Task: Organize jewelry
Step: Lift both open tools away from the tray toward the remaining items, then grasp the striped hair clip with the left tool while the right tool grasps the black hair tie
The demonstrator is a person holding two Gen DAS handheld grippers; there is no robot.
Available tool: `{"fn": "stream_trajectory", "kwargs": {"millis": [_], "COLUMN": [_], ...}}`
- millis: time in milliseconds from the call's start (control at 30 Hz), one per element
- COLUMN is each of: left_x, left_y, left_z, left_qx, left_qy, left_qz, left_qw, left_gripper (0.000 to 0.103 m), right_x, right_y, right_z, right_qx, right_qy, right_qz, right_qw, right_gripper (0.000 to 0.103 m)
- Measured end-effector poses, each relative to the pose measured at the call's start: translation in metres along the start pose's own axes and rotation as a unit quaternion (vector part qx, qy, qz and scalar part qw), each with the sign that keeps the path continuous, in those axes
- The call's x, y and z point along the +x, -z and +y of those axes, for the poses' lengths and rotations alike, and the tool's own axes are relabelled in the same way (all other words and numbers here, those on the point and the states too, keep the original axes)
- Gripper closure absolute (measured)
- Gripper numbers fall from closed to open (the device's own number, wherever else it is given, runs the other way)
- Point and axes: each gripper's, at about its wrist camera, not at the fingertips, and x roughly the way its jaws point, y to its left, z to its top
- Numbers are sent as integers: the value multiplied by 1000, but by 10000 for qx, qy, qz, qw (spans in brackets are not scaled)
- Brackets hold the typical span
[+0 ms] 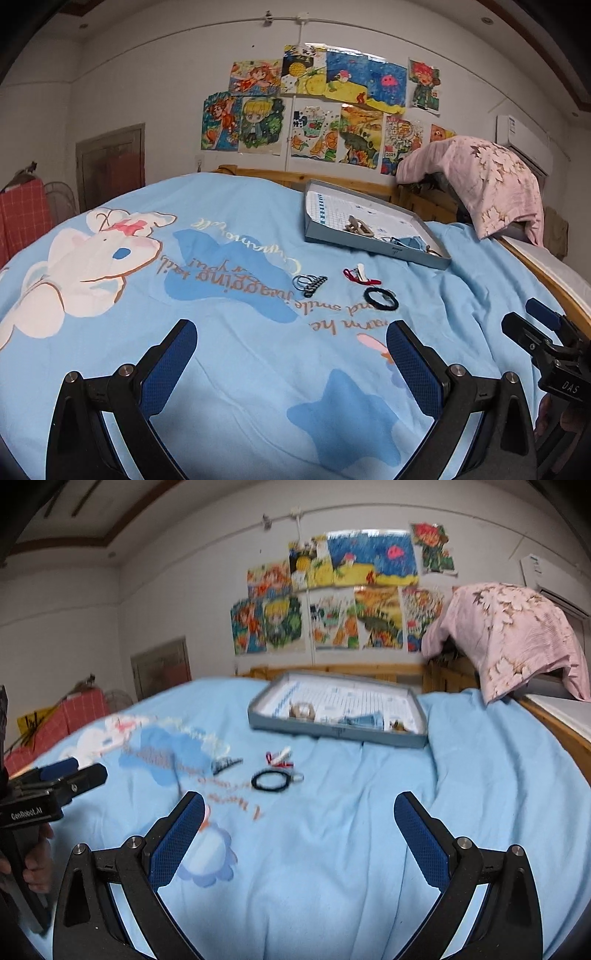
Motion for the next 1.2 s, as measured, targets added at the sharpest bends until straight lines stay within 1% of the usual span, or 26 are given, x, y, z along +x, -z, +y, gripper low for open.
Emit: {"fn": "stream_trajectory", "kwargs": {"millis": [133,233,333,533,700,833,1000,1100,1200], "left_x": [8,16,27,60,91,112,134,143,147], "left_y": [-15,-32,-46,-67,-78,-80,-69,-59,-49], "left_z": [4,4,4,3,2,0,-4,-6,-7], "left_qx": [-8,-12,-82,-204,-288,-287,-81,11,75], "left_qy": [-30,-69,-76,-90,-116,-91,-50,-25,13], "left_qz": [-101,-278,-373,-488,-525,-458,-198,-51,39], "left_qw": [9999,9996,9992,9986,9981,9985,9998,10000,10000], "left_gripper": [0,0,0,0,0,0,0,0,0], "right_x": [5,13,24,55,84,106,130,141,149], "right_y": [-11,-27,-42,-73,-85,-87,-79,-69,-61], "right_z": [1,0,-1,-5,-5,0,5,1,-4], "right_qx": [-49,-104,-152,-221,-172,-233,-280,-152,-4], "right_qy": [-25,-28,-3,100,121,103,21,-61,-121], "right_qz": [-58,-166,-247,-536,-706,-723,-510,-304,-188], "right_qw": [10000,9998,9996,9983,9973,9971,9983,9994,9998], "right_gripper": [2,2,2,2,2,2,2,2,2]}}
